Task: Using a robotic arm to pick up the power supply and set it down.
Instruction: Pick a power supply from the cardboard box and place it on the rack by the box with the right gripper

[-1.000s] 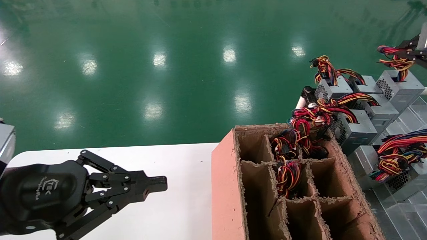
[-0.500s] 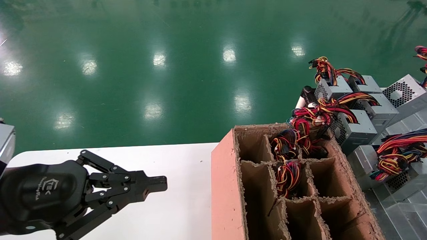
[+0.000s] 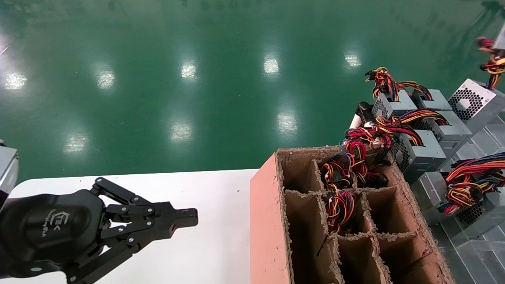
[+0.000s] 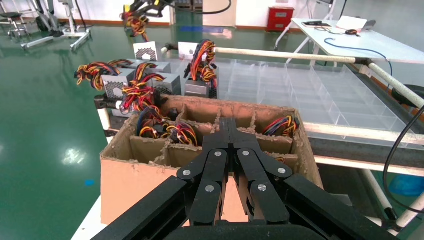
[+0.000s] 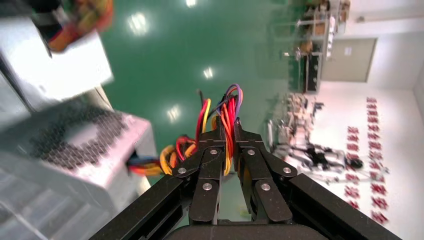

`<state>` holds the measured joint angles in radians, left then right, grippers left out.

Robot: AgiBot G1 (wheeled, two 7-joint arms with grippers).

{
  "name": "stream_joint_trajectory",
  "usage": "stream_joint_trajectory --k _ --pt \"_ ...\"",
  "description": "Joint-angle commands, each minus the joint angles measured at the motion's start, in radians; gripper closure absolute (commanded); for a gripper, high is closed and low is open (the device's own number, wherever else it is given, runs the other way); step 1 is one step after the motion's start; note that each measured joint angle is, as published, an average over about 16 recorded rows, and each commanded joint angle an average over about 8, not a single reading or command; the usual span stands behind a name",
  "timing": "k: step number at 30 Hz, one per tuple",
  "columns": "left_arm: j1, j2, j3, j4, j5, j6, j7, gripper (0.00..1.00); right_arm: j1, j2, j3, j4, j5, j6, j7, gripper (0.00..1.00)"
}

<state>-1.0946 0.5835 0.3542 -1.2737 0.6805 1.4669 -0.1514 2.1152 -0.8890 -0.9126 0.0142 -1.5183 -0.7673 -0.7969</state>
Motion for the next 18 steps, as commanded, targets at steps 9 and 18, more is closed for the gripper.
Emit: stream_joint_trajectory --k 9,18 --pt "0.0 0.0 0.0 0.0 0.0 0.0 0.0 1.0 -0.036 -0.012 0.013 0.006 0.02 -0.104 -0.03 1.0" --pt "0.0 0.0 0.0 0.0 0.0 0.0 0.0 1.0 -0.025 0.004 0.03 -0.002 0.046 -0.168 -0.031 1.0"
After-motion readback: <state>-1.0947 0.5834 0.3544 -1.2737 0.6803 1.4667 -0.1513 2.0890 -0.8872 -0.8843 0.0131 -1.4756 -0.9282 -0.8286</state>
